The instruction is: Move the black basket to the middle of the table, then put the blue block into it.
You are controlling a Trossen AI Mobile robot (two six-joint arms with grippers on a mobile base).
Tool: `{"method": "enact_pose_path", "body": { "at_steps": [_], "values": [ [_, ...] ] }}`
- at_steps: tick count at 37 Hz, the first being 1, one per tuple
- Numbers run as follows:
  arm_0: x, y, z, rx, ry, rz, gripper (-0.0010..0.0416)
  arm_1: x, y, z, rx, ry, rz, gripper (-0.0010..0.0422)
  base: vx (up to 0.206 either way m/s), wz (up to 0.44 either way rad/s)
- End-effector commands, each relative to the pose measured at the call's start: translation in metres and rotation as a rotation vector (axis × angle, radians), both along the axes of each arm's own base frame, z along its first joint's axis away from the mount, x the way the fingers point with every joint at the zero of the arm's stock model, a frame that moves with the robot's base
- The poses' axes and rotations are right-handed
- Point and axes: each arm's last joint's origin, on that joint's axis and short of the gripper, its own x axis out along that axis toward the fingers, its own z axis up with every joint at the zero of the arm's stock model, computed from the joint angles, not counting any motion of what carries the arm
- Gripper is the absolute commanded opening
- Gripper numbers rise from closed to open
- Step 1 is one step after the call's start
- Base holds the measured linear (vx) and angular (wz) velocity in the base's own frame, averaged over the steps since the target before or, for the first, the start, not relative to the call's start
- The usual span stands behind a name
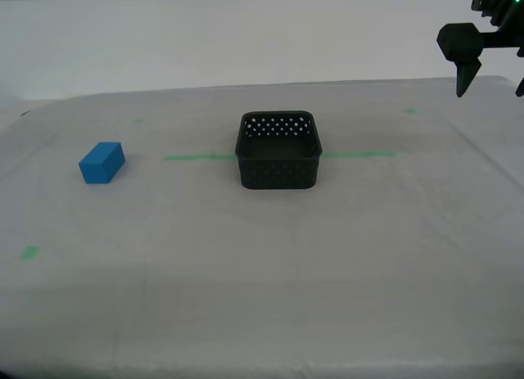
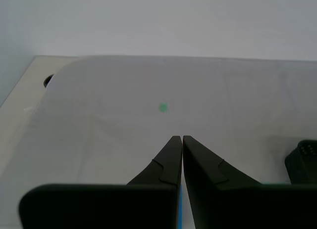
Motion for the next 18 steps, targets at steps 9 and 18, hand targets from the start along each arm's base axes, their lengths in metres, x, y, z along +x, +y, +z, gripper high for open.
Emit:
{"method": "enact_pose_path", "body": {
  "at_steps": [9,18],
  "values": [
    [0.000,0.000,0.000,-0.004,-0.001,-0.001,0.0398,0.016,-0.001,0.006,-0.009,0.260,-0.015,0.0000,0.000,0.000],
    [0.000,0.000,0.000,-0.003,-0.001,0.000,0.0398,0.034,-0.002,0.000,-0.021,0.360,-0.041,0.0000,0.000,0.000]
  ]
}}
